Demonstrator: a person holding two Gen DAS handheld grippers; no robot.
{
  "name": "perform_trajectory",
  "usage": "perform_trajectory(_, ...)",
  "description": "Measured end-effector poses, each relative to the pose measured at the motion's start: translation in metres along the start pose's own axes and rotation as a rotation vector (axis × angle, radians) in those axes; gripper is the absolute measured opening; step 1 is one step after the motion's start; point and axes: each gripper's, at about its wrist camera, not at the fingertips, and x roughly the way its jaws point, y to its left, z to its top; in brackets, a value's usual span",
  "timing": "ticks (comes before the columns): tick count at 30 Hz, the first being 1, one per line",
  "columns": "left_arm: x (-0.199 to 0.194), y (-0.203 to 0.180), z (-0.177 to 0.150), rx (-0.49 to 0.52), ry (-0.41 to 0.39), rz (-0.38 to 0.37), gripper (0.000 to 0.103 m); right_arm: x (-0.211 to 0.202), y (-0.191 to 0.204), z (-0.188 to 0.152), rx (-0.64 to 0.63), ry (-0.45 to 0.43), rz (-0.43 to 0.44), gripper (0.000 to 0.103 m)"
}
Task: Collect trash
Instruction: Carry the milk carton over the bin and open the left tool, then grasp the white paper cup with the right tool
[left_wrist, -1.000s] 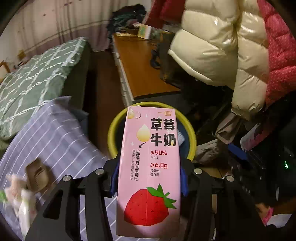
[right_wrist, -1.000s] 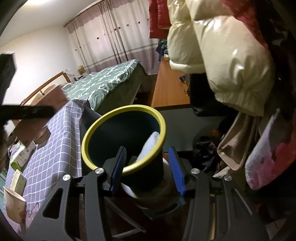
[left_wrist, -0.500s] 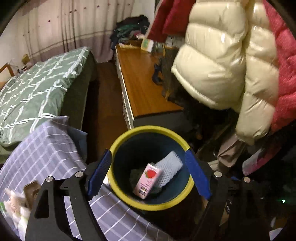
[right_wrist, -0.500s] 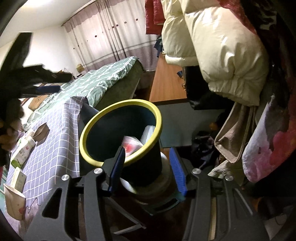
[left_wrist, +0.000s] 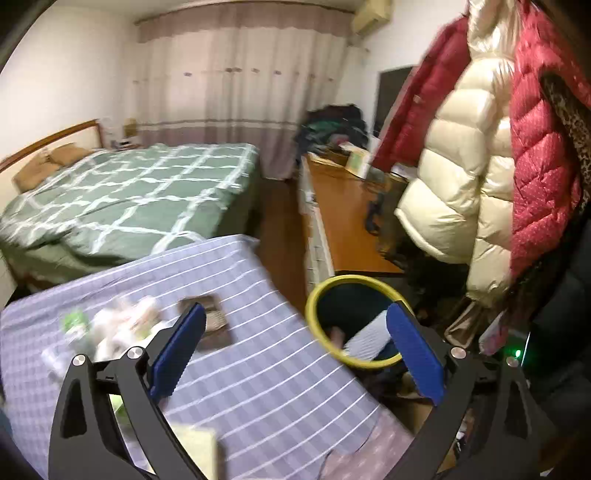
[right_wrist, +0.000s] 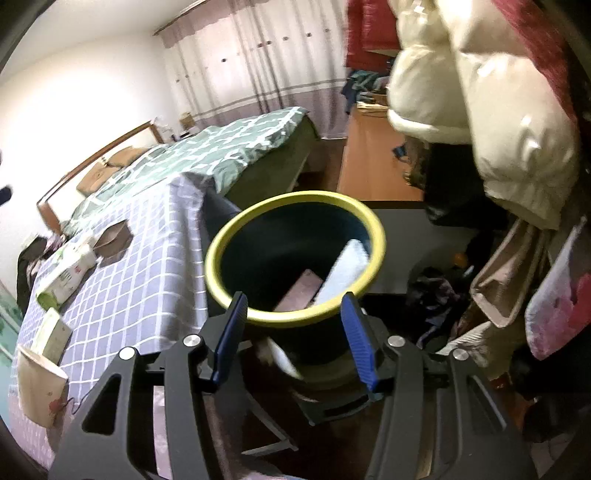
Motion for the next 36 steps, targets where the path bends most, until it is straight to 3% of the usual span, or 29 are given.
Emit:
perform_trajectory(8, -0.083, 0.074, -0.066, -0.136, -0.083, 0.213, 0.098, 0.001, 0.063, -0.005, -0.118, 0.026, 0.067, 0.051)
perform_trajectory(15, -0.132, 0.124, -0.12, -0.223, -0.098, 0.366, 0.098, 0.007, 0.134, -0.008, -0.246, 0.056, 0.162, 0.051)
perform_trajectory(23, -0.153, 0.163, -0.157, -0.318, -0.09, 0.414, 0.098, 0.006, 0.201, -0.002, -0.332, 0.065, 0.283, 0.051)
perform_trajectory(28, -0.151, 0.171, -0.162, -0.337, -0.09, 0.422, 0.098, -0.007, 0.227, -0.019, -0.399, 0.127, 0.402, 0.051)
perform_trajectory(33, -0.145, 0.175, -0.164, -0.348, -0.088, 0.409, 0.098, -0.026, 0.246, -0.037, -0.5, 0.145, 0.531, 0.072)
perform_trajectory(36, -0.146, 0.171, -0.163, -0.336, -0.089, 0.408, 0.098, -0.034, 0.257, -0.046, -0.594, 0.159, 0.589, 0.079)
